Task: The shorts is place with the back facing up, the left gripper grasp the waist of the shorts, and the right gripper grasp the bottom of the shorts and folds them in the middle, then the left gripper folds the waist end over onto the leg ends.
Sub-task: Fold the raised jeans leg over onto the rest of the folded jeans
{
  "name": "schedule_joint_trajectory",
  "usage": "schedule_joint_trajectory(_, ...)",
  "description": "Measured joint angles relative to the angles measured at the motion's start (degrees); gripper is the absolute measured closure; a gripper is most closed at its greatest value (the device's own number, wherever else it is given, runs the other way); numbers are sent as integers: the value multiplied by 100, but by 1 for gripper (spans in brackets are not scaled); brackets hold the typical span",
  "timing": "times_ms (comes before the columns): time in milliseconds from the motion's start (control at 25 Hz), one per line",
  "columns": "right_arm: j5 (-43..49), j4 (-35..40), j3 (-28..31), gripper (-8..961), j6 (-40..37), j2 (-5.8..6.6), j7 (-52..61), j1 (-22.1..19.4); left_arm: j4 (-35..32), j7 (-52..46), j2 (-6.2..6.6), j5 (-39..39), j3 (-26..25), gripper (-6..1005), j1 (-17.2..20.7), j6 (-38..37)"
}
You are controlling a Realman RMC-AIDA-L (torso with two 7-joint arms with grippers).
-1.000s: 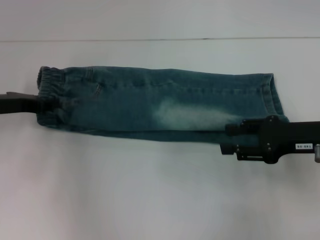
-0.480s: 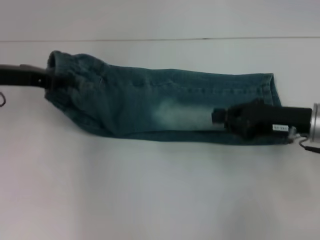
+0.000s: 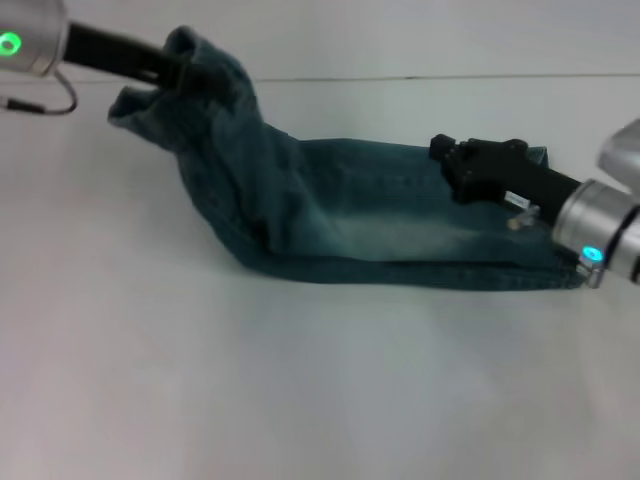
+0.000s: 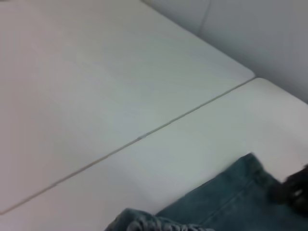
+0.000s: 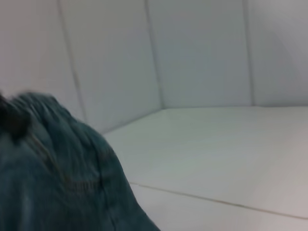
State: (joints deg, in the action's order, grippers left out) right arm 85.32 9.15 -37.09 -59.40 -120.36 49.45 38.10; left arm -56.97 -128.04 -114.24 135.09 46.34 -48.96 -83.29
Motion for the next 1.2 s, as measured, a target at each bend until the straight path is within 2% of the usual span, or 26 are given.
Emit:
schedule_joint_trajectory(120,-502,-628,3,933,515,-37,-903,324,-41,-136,13,0,70,880,-306,-115)
schedule_joint_trajectory(240,-809,-1047,27,933,697,-56,-1459,579,-134,-288,13,0,84,881,-593,-339)
schedule_joint_trajectory(440,-846,-1440,159,933,735,-102,-1948,895,-360,-690,-8,-3,90,882,-981,-719)
schedule_joint_trajectory(680,-766,-1955,219,932,757,-115,-2333,1239,-426,-921,-46,-25,94,882,-1203,-884)
schedule_joint_trajectory(880,-229,-2207,544,932,753,-117,-2401,1429,-416,-971,-97,-36,109,882,-1258,-923)
schedule_joint_trajectory(1200,1358,-2563,1788,932,867,-119,-2405,1583,-416,-976,-133,-43,113,881,-1210,-935)
